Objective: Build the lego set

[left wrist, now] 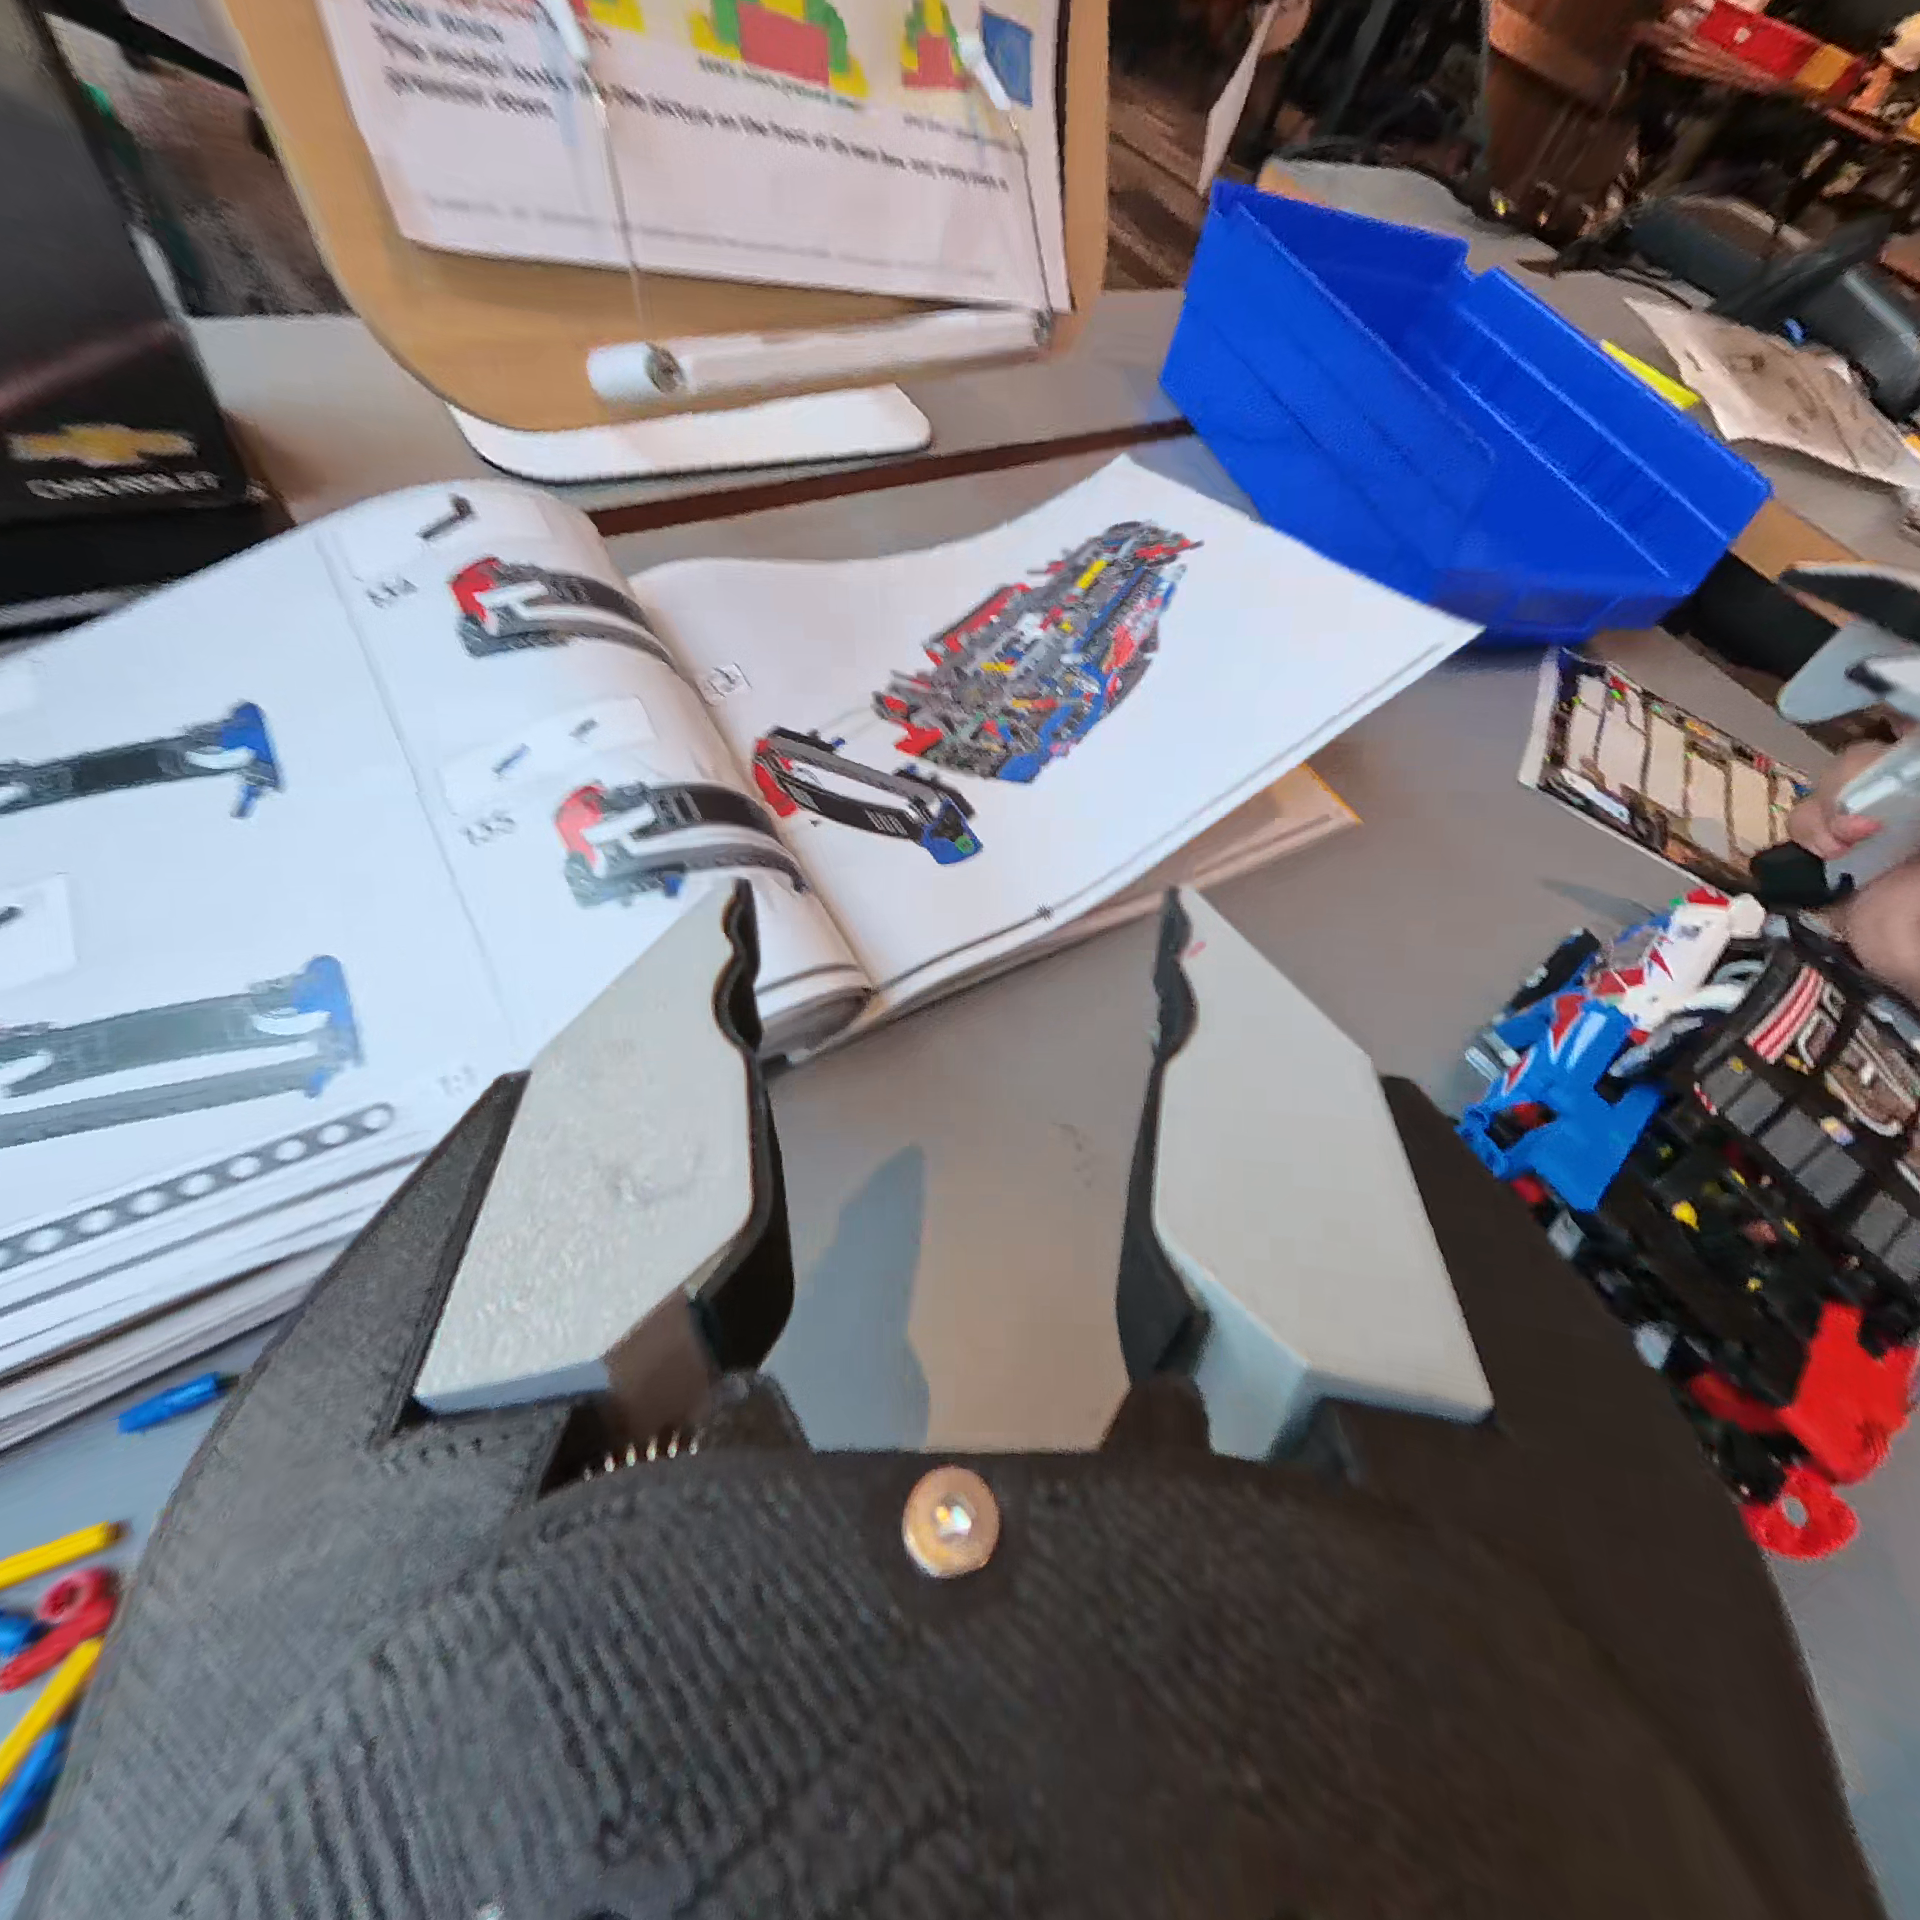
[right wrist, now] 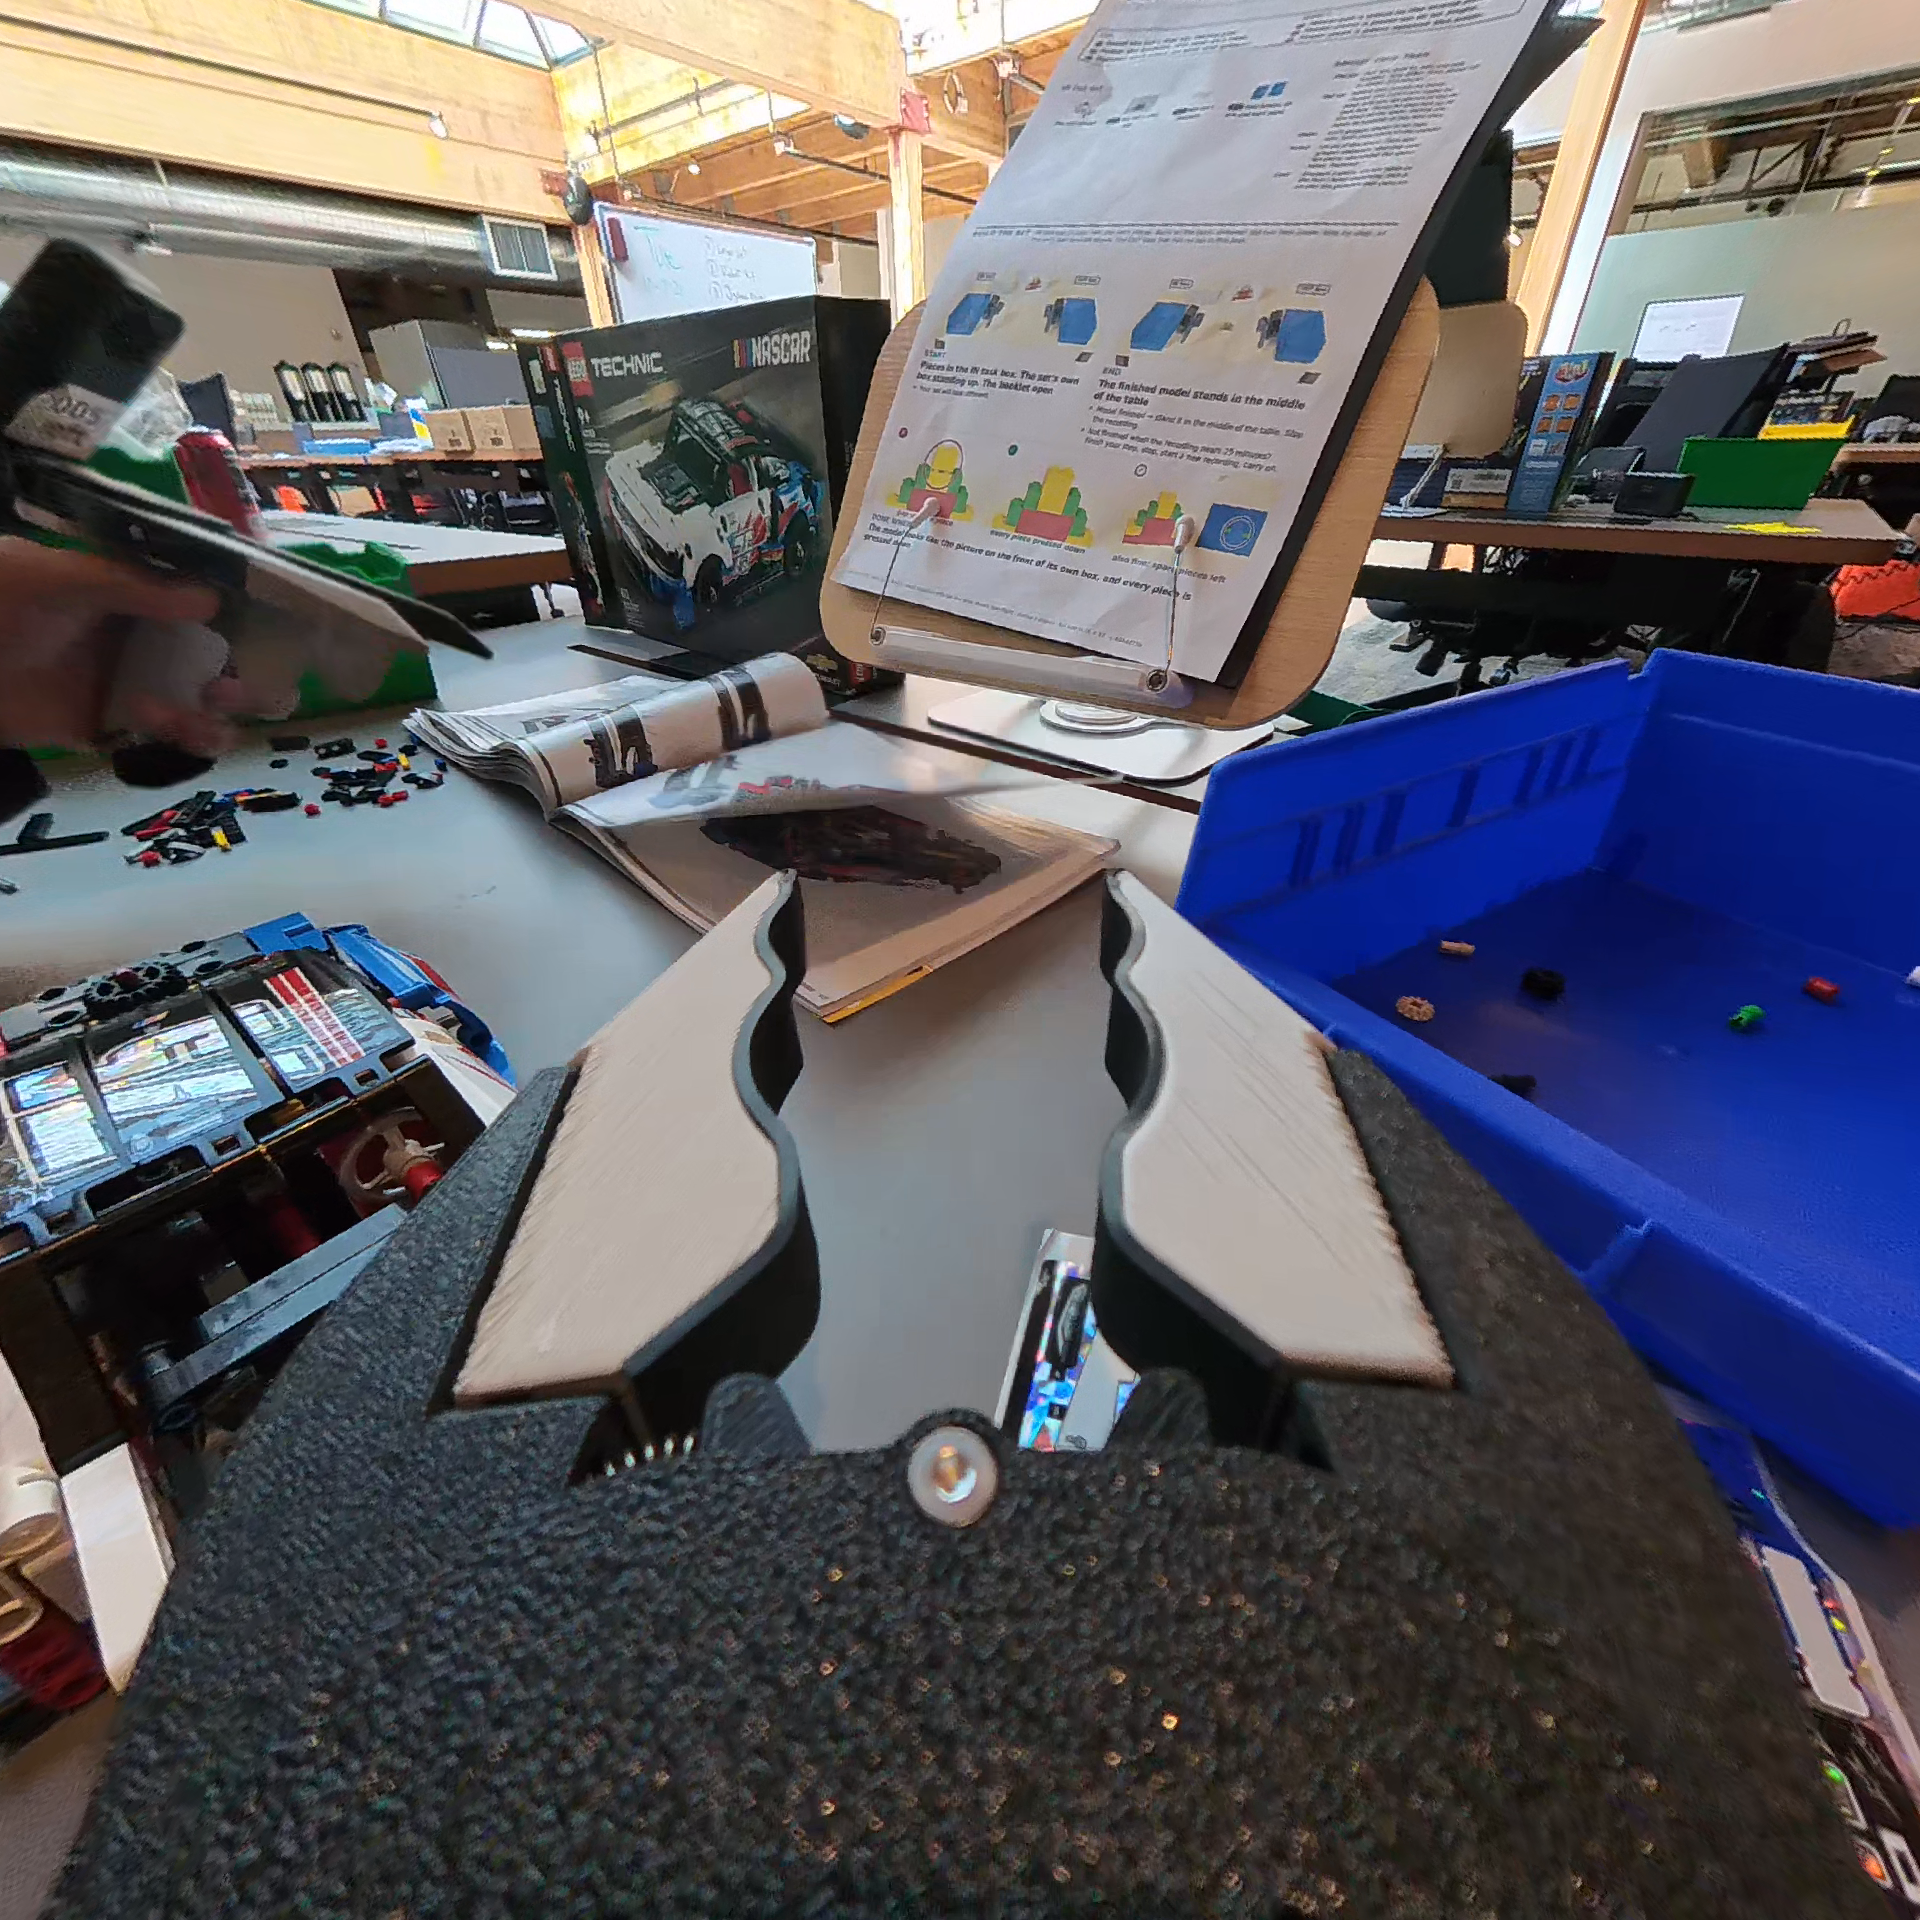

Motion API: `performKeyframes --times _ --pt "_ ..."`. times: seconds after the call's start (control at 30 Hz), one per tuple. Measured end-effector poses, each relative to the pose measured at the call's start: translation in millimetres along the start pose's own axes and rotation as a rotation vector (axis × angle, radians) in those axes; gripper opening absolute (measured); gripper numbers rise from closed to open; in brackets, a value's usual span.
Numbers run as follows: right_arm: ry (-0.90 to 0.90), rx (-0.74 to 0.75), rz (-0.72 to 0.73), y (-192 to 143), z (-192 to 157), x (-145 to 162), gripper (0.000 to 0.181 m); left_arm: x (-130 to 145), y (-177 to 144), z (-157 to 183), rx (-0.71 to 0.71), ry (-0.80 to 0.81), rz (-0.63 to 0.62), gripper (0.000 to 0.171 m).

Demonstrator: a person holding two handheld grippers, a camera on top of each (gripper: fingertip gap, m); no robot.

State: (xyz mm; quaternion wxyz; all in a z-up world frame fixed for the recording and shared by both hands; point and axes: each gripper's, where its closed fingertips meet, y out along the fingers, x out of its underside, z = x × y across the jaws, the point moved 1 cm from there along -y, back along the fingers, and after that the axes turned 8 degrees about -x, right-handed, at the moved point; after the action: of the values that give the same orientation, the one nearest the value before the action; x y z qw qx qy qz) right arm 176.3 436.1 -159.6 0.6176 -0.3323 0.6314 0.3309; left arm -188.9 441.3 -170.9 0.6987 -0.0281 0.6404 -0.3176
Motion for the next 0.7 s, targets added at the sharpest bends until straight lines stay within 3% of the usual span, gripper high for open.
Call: performKeyframes --times 0.23,0.5,0.7 --pt "0.016 0.015 0.012 -3.0 4.5 -0.8 0.057 51.7 8.9 20.9 0.063 0.097 -0.122 0.073" --pt "0.009 0.014 0.004 -1.9 3.6 0.4 0.057 53.8 14.6 37.6 0.109 0.128 -0.067 0.065" --pt "0.006 0.005 -0.003 -0.2 2.2 1.4 0.057 72.2 20.3 45.6 0.149 0.166 -0.122 0.063"
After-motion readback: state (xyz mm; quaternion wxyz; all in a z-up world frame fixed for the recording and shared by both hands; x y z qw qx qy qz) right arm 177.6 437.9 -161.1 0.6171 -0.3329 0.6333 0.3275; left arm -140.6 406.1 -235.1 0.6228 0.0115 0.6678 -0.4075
